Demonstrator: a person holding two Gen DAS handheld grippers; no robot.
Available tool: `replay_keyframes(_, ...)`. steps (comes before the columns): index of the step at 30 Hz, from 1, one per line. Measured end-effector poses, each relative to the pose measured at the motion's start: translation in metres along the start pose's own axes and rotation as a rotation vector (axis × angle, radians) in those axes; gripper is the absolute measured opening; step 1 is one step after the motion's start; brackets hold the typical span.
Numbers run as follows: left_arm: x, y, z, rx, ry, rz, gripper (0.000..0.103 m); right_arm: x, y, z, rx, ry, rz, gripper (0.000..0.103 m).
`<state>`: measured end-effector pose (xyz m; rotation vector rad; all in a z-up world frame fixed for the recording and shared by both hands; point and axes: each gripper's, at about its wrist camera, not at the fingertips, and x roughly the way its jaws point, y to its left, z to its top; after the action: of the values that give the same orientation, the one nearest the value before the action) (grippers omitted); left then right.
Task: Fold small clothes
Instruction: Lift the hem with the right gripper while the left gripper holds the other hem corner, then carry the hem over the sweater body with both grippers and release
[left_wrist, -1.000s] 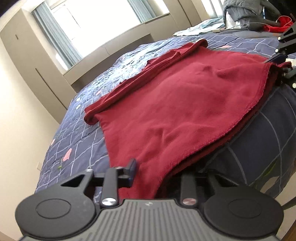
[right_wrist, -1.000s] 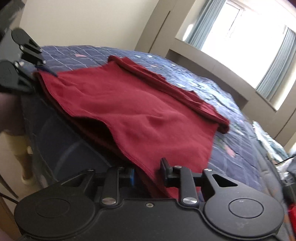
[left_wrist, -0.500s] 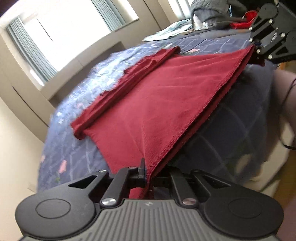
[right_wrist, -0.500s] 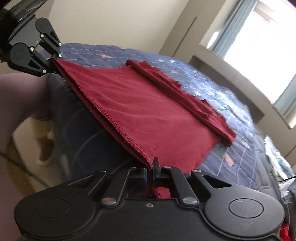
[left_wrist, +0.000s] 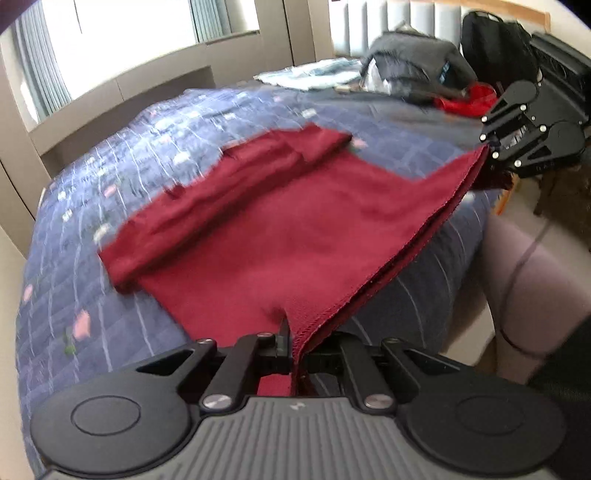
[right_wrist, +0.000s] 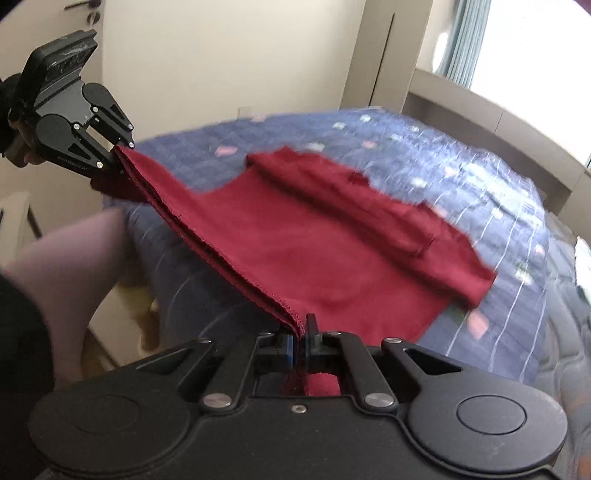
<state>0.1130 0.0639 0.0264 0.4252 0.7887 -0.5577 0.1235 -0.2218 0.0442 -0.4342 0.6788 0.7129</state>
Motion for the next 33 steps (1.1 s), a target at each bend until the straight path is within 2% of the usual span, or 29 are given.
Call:
replay_keyframes(3, -0.001, 0.020, 0.036, 0.042, 0.000, 0.050, 0.005, 0.006, -0.031, 0.033, 0.005, -0.018, -0.015, 0.005)
replay_keyframes(8, 0.018, 0.052, 0.101, 0.239, 0.048, 0.153, 0.005, 0.037, -0.093, 0.100, -0.014, -0.020, -0.062, 0.005)
replay_keyframes(12, 0.054, 0.096, 0.151, 0.236, 0.097, 0.171, 0.005, 0.075, -0.140, 0.138, -0.004, -0.010, -0.079, 0.005)
replay_keyframes(16, 0.099, 0.144, 0.181, 0.187, 0.132, 0.143, 0.005, 0.125, -0.183, 0.160, 0.012, 0.026, -0.066, 0.006)
replay_keyframes(19, 0.135, 0.179, 0.189, 0.148, 0.162, 0.102, 0.006, 0.166, -0.212, 0.167, 0.031, 0.066, -0.034, 0.006)
replay_keyframes(25, 0.211, 0.237, 0.177, 0.057, 0.242, 0.003, 0.007, 0.249, -0.251, 0.159, 0.095, 0.147, 0.042, 0.008)
replay_keyframes(28, 0.247, 0.258, 0.169, 0.024, 0.265, -0.034, 0.018, 0.282, -0.267, 0.149, 0.131, 0.177, 0.069, 0.009)
replay_keyframes(30, 0.267, 0.267, 0.166, 0.009, 0.278, -0.011, 0.043, 0.298, -0.275, 0.143, 0.150, 0.192, 0.072, 0.012)
replay_keyframes(32, 0.280, 0.272, 0.163, -0.001, 0.283, -0.001, 0.049, 0.313, -0.282, 0.138, 0.177, 0.201, 0.082, 0.013)
replay_keyframes(33, 0.283, 0.273, 0.162, 0.000, 0.281, -0.012, 0.051, 0.319, -0.286, 0.134, 0.191, 0.203, 0.083, 0.019)
